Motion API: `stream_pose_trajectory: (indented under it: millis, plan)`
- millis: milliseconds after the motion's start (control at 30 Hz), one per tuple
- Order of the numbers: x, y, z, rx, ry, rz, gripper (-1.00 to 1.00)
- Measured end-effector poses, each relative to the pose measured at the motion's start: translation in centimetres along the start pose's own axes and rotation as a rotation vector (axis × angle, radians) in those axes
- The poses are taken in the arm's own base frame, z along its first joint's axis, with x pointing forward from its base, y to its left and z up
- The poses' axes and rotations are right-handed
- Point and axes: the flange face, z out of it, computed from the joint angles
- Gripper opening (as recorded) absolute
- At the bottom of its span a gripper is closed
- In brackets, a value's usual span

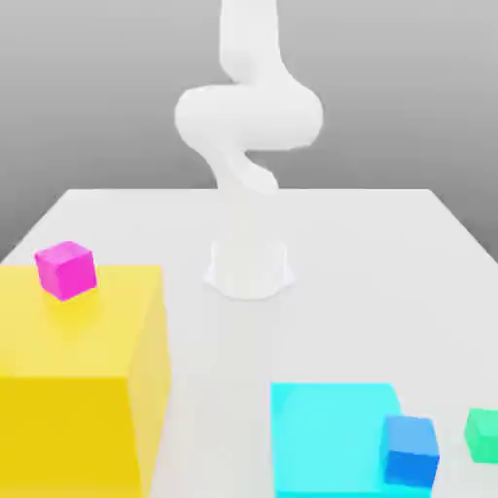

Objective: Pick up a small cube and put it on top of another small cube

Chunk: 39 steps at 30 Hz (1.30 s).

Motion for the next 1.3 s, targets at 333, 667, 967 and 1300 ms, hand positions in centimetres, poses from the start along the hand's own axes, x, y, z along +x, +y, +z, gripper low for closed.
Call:
stream_pose_trajectory:
  millis: [333,667,967,1300]
  plan:
    - [-8.7,-5.4,17.5,-0.039,-0.289,-0.425,0.0]
    - [-25.1,-7.2,31.2,-0.045,-0.562,-0.885,0.0]
    - [-40.0,-2.4,40.3,-0.058,-0.777,-1.253,0.0]
    - [-43.7,0.6,44.8,-0.058,-0.791,-1.275,-1.0]
